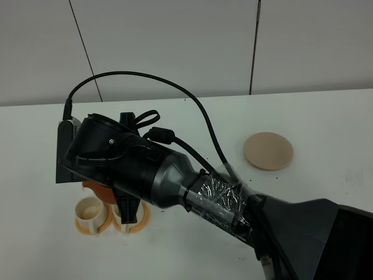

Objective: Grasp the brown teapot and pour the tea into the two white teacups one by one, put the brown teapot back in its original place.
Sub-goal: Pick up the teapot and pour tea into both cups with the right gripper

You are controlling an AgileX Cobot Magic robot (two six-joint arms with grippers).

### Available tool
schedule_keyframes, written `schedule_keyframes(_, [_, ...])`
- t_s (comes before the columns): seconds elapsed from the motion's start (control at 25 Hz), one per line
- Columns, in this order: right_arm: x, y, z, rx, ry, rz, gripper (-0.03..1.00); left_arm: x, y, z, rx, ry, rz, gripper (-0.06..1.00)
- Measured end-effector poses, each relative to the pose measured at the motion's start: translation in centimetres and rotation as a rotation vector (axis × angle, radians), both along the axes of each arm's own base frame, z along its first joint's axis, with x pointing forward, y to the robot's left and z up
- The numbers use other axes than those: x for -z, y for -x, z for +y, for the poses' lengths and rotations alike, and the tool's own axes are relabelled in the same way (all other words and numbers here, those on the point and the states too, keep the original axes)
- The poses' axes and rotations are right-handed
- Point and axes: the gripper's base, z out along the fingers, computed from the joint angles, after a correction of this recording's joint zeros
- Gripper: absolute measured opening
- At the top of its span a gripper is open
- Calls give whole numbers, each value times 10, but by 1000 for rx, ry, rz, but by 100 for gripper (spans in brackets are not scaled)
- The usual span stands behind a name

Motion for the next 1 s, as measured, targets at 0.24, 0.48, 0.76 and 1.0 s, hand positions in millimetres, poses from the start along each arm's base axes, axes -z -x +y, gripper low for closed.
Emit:
schedule_keyframes(0.24, [3, 0, 1, -3, 16, -12, 10, 0, 0, 0, 0, 0, 0, 23])
schedule_keyframes(0.48, [9, 0, 3, -6, 29, -11, 10, 0, 0, 0, 0, 0, 0, 23])
schedule_keyframes(0.76, [7, 4, 6, -21, 50, -52, 10, 0, 0, 0, 0, 0, 0, 23])
schedule_keyframes(1.0, [7, 6, 7, -27, 53, -58, 10, 0, 0, 0, 0, 0, 0, 23])
